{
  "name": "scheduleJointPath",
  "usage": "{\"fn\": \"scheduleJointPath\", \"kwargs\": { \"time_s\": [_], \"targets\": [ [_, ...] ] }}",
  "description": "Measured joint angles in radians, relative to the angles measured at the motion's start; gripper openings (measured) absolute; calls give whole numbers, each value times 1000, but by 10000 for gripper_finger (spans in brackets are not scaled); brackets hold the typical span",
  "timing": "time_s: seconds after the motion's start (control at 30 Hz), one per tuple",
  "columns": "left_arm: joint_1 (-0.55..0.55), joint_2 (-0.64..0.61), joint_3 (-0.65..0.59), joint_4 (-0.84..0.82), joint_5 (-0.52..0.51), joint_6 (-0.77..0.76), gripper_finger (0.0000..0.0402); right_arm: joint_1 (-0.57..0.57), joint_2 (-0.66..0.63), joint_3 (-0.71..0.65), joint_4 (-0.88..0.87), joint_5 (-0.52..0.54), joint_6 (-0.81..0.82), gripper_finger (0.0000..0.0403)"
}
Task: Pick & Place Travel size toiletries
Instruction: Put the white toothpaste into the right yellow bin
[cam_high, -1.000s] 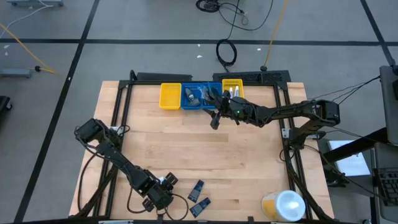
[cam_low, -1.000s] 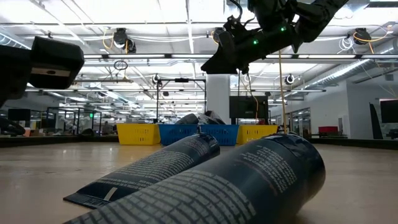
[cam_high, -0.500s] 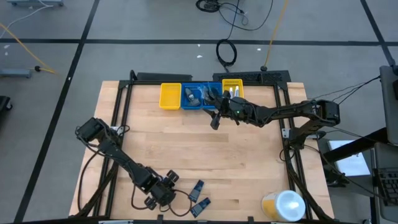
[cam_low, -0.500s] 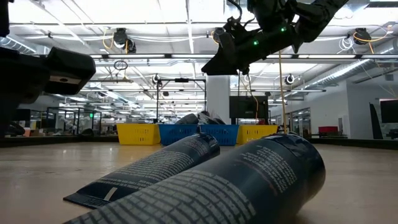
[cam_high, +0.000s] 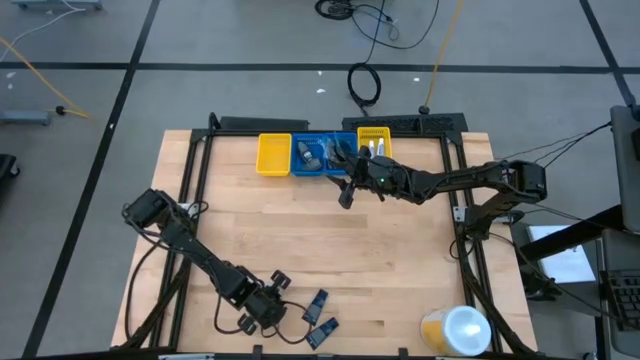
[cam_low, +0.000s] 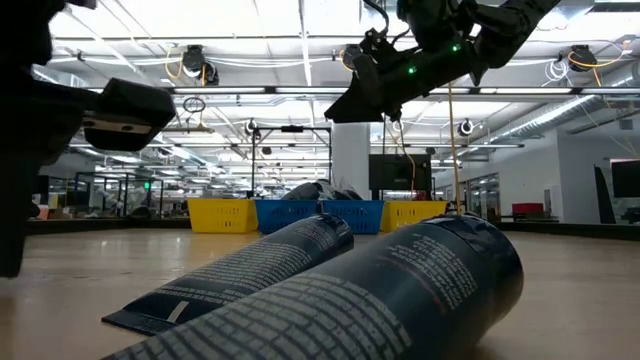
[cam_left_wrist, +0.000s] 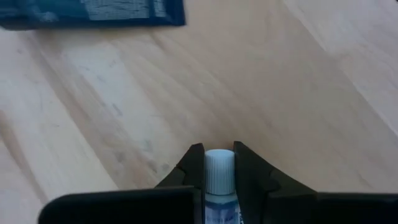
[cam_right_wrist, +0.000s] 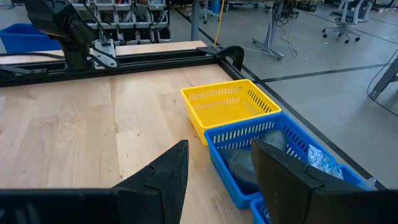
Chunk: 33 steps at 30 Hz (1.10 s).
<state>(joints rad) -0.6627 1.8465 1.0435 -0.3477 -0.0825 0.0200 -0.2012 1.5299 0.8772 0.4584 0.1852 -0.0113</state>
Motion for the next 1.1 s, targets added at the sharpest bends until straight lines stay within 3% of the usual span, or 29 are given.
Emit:
{"fn": "scheduleJointPath", "kwargs": {
  "time_s": [0.3,0.6,0.77,1.0,1.1],
  "targets": [
    [33,3,12,4,-50,-25,40,0,0,0,-24,0,0,169],
    [85,-66,30,11,-209,-11,40,0,0,0,-38,-1,0,169],
    [110,-176,31,62,-356,6,40,0,0,0,-47,-3,0,169],
    [163,-312,32,154,-690,7,40,0,0,0,-42,-4,24,169],
    [201,-344,33,228,-763,29,40,1,0,0,-42,-6,30,169]
  ]
}}
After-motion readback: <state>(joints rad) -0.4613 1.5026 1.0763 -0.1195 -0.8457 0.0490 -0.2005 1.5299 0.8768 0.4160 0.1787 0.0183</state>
